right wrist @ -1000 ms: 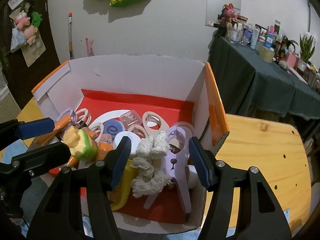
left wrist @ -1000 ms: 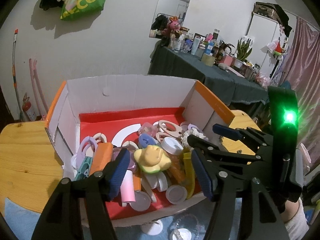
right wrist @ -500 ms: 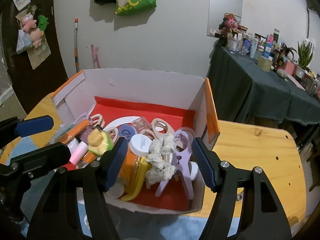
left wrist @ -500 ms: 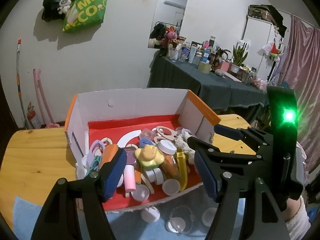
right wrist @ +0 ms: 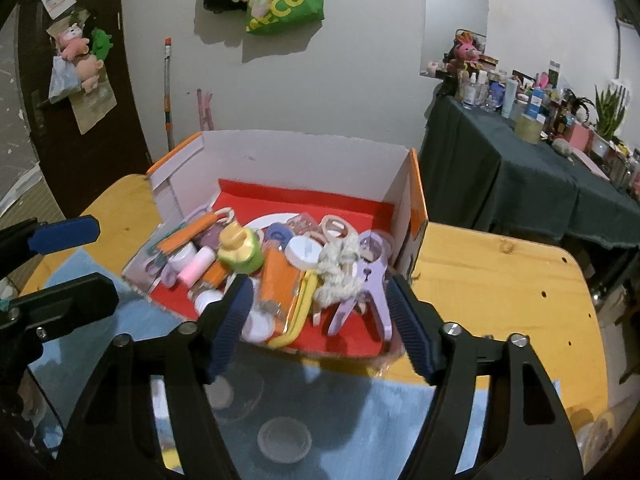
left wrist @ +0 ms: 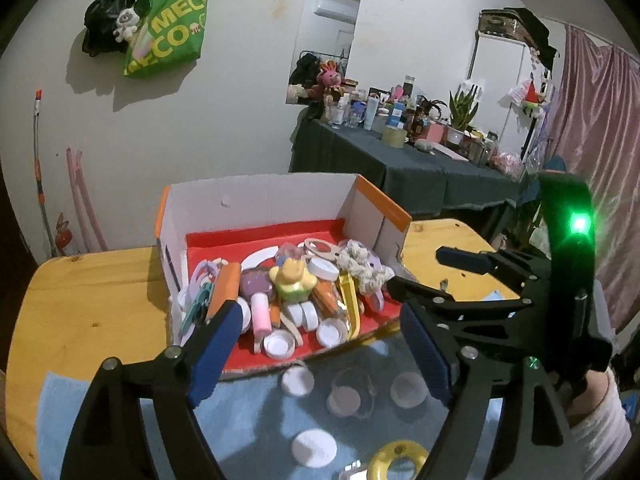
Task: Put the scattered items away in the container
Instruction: 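Withdraw both open tools from the box back over the towel, then grasp the silver chain cluster with the left tool while the right tool grasps the clear round lid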
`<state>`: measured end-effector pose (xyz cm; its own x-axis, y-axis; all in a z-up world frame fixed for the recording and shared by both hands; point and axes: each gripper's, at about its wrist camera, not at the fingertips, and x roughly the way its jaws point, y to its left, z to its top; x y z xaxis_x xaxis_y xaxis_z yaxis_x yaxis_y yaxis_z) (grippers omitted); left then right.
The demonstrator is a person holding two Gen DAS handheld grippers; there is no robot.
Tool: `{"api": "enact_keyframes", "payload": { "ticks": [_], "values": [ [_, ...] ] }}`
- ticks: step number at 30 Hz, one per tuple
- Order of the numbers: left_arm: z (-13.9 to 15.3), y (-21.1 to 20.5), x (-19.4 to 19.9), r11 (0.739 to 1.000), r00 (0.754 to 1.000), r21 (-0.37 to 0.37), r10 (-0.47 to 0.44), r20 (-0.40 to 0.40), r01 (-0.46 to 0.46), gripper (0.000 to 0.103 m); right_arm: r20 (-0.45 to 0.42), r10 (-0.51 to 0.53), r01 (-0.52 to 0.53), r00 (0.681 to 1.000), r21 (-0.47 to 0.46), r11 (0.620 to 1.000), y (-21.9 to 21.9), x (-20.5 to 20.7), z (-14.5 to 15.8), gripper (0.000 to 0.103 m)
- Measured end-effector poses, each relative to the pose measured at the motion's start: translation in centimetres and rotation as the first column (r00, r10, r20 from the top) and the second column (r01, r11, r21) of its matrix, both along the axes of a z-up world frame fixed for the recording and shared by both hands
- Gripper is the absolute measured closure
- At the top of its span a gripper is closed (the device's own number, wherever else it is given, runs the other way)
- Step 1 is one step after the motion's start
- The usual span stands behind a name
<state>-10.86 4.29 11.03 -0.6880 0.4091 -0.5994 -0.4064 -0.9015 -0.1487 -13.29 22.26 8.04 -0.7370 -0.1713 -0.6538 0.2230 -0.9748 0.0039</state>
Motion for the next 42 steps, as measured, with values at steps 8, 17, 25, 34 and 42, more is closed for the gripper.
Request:
{"api": "enact_keyframes", "payload": {
  "ticks": [8,17,25,34,42],
  "values": [
    [-1.5,-1.1,2.8,0.999,0.999,-0.033,-0.032,0.031,0.033,0.016,0.020,0.049,-0.049,0.999,0.008,0.999,-0.8,2.9,-0.6,0.028],
    [-4.1,-1.7,5.1,0.991,0.993,-0.091,-0.091,0.079,0.098,0.015,0.086,0.077,-0.079,0.993,0.021,0.997,-1.0,5.0,-3.1,0.028],
    [-6.2,-2.5,7.0,0.986,0.988,-0.119,-0.100,0.118,0.114,0.015,0.127,0.092,-0.097,0.988,0.029,0.995,-0.8,6.3,-5.0,0.028],
    [-8.3,-3.6,7.9,0.989,0.983,-0.100,-0.093,0.161,0.110,0.015,0.180,0.096,-0.101,0.979,0.023,0.995,-0.3,6.5,-7.2,0.028],
    [-9.8,-4.0,7.4,0.992,0.973,-0.071,-0.088,0.213,0.106,0.015,0.199,0.098,-0.105,0.975,0.028,0.994,-0.2,6.2,-8.0,0.028]
  ]
}}
